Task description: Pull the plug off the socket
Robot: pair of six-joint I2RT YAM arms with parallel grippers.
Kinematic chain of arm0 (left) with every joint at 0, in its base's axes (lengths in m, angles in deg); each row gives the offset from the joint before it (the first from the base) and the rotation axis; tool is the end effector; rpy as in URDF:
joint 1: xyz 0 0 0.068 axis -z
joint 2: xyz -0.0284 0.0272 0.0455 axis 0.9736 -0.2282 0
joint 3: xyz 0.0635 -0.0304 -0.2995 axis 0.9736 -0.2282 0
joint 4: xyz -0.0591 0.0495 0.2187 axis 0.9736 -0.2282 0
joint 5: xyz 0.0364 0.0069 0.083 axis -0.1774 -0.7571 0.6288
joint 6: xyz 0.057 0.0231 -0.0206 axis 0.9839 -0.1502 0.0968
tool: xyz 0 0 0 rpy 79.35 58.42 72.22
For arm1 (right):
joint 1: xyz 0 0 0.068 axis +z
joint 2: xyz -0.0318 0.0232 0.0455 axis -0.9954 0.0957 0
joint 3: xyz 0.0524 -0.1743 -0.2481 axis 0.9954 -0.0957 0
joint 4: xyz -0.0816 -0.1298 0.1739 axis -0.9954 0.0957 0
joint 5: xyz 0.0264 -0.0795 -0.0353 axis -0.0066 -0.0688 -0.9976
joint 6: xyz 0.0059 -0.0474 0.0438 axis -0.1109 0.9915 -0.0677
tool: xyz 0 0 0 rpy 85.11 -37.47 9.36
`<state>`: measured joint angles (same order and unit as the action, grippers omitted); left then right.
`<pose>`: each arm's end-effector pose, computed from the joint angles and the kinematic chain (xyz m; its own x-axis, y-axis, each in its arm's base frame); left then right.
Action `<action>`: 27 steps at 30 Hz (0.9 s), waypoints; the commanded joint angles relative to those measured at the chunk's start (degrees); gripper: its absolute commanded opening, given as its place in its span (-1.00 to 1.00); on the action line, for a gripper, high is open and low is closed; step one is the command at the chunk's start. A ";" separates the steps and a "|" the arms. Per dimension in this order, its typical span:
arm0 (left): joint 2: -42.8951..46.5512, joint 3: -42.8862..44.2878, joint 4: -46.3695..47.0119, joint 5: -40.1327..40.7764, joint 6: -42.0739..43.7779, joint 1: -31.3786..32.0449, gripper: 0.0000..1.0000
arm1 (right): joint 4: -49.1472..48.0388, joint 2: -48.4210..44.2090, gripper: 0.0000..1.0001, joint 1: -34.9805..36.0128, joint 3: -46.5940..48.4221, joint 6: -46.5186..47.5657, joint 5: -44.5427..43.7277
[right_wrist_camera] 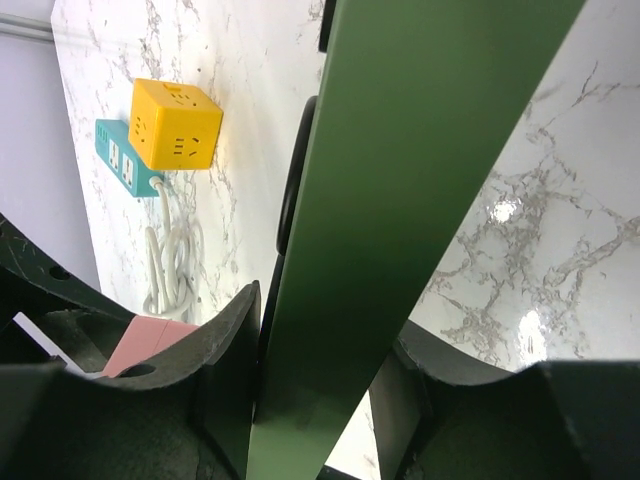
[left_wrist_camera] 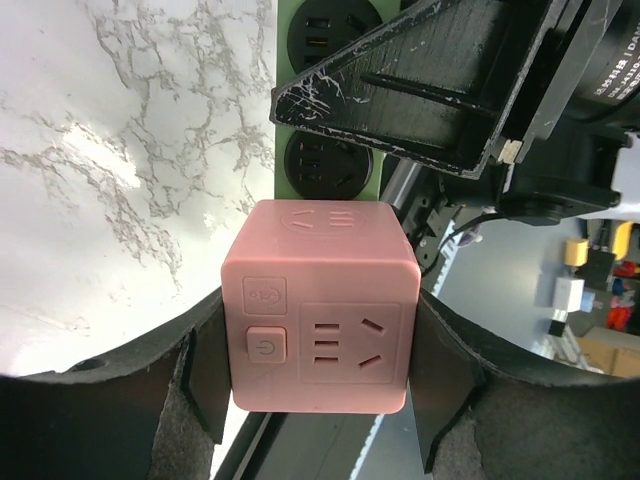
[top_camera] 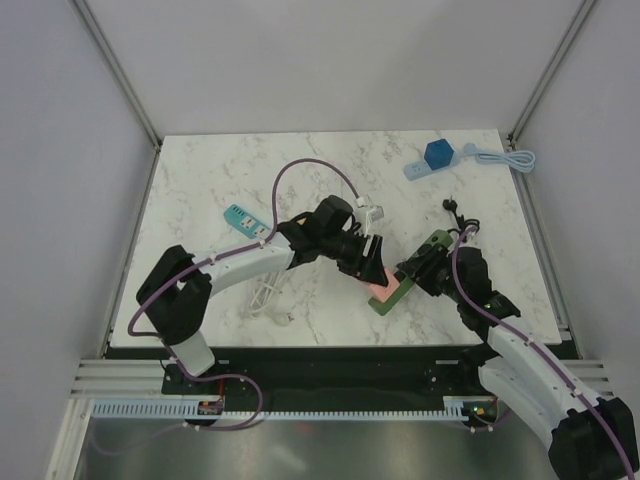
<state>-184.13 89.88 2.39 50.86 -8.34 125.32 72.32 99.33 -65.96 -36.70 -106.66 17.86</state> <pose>0.2189 -0.2879 0.2838 -0.8055 0.3094 -0.5054 0.5919 0.4610 -0.6612 0.1187 0.0454 0.2235 -0.6184 0.6523 -0.4383 0.1861 0.6634 0.7247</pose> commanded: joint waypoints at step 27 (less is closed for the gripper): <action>20.55 -6.06 12.54 -5.63 16.07 -0.70 -0.96 | 11.33 3.16 -1.00 -0.70 -1.71 7.76 -6.20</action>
<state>-172.96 76.65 13.04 52.31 -2.27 125.06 70.88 100.69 -64.74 -36.59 -108.39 22.87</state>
